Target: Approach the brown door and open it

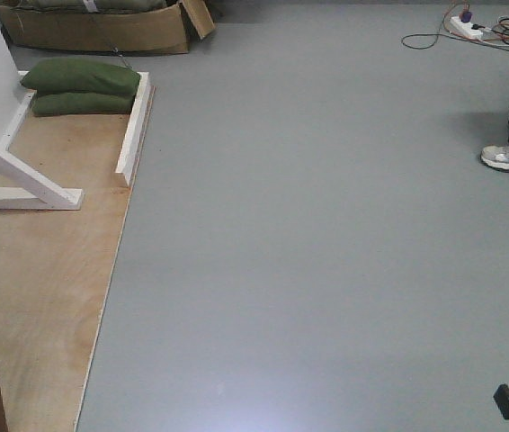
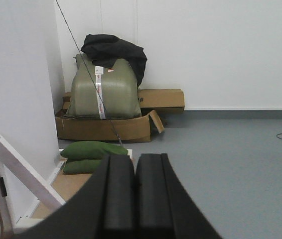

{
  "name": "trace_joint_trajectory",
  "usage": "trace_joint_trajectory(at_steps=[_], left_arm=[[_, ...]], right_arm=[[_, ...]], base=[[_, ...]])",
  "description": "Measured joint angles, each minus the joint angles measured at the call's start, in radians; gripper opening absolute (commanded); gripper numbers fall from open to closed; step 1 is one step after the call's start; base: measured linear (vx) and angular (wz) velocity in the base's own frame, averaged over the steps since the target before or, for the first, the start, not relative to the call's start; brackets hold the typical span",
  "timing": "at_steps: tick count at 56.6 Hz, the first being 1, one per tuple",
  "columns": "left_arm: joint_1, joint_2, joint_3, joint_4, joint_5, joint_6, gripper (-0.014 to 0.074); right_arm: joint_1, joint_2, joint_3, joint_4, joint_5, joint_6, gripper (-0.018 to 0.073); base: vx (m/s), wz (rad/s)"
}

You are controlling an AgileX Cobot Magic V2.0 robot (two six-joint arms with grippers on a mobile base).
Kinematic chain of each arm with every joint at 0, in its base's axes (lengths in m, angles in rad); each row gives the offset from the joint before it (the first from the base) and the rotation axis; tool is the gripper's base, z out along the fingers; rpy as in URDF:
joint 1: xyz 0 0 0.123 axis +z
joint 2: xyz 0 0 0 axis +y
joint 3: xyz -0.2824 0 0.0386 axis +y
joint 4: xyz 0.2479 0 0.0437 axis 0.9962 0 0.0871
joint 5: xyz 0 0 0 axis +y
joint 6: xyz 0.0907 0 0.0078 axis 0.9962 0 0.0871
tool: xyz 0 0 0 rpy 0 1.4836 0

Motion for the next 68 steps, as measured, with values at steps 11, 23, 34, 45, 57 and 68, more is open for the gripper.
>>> trace_joint_trajectory(at_steps=[11, 23, 34, 45, 57, 68], left_arm=[[0.037, 0.054, -0.2, 0.0, 0.13, 0.0, -0.0006], [0.105, 0.276, -0.455, 0.0, 0.222, 0.0, -0.0006], [0.171, 0.486, -0.703, 0.0, 0.162, 0.0, -0.0006], [0.268, 0.732, -0.924, -0.071, -0.036, 0.0, -0.0006], [0.397, 0.971, -1.151, -0.412, -0.269, 0.0, -0.0006], [0.456, 1.065, -1.278, -0.768, -0.526, -0.001, -0.0006]], right_arm=[[0.0, 0.0, 0.0, 0.0, 0.0, 0.0, 0.0], [0.0, 0.0, 0.0, 0.0, 0.0, 0.0, 0.0], [0.0, 0.0, 0.0, 0.0, 0.0, 0.0, 0.0], [0.0, 0.0, 0.0, 0.0, 0.0, 0.0, 0.0], [0.0, 0.0, 0.0, 0.0, 0.0, 0.0, 0.0], [0.0, 0.0, 0.0, 0.0, 0.0, 0.0, 0.0]], base=[[0.0, 0.0], [0.0, 0.0], [0.0, 0.0], [0.0, 0.0], [0.0, 0.0], [0.0, 0.0]])
